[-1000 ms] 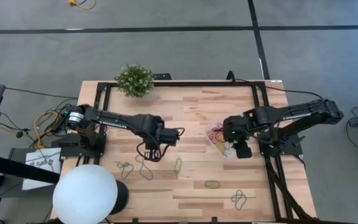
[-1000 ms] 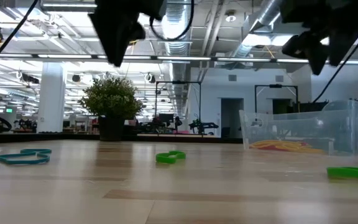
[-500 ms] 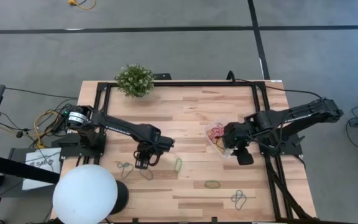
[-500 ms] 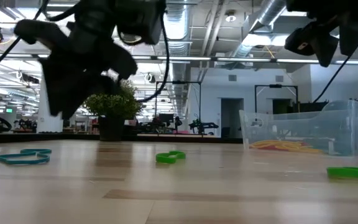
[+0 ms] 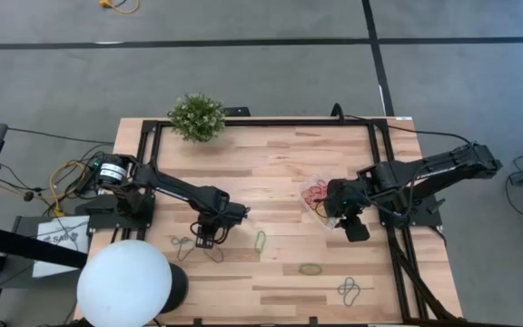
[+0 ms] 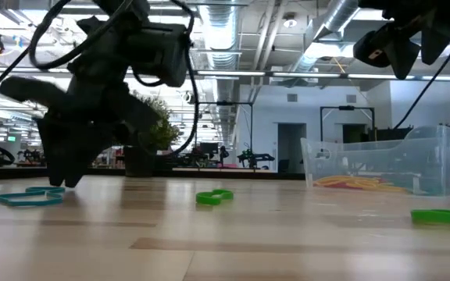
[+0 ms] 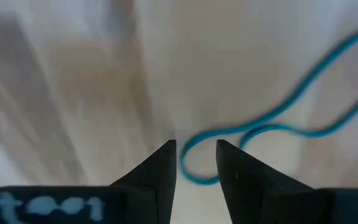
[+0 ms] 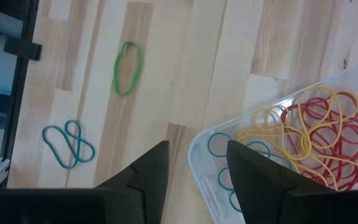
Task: Pick and place items into bin
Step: Put the blue rubber band into the transparent bin
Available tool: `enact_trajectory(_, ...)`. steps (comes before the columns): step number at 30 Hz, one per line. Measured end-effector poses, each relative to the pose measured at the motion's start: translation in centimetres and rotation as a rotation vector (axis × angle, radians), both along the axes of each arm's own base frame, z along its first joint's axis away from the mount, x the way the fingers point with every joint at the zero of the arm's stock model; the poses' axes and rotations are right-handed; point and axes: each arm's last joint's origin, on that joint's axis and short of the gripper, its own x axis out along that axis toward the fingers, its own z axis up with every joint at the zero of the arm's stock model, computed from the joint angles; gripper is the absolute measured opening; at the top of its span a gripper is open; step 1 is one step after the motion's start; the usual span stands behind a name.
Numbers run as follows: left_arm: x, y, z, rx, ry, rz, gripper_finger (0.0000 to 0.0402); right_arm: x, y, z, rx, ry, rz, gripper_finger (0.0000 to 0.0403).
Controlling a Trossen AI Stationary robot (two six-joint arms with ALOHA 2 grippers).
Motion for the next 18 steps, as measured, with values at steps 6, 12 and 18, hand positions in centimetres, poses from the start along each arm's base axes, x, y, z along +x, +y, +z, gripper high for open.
enact_trajectory(6, -1.0, 0.2, -0.9, 0.032, 0.026, 0.040, 0.0103, 0.0, 0.0, 0.0, 0.000, 0.000, 0.000, 0.0154)
enact_trajectory(12, -1.0, 0.3, -1.4, 0.096, -0.008, 0.085, 0.0102, 0.0, 0.0, 0.0, 0.000, -0.001, 0.000, 0.0154)
enact_trajectory(18, -0.9, 0.3, -1.5, 0.100, -0.016, 0.135, 0.0100, 0.0, 0.0, 0.0, -0.002, -0.004, 0.000, 0.0154)
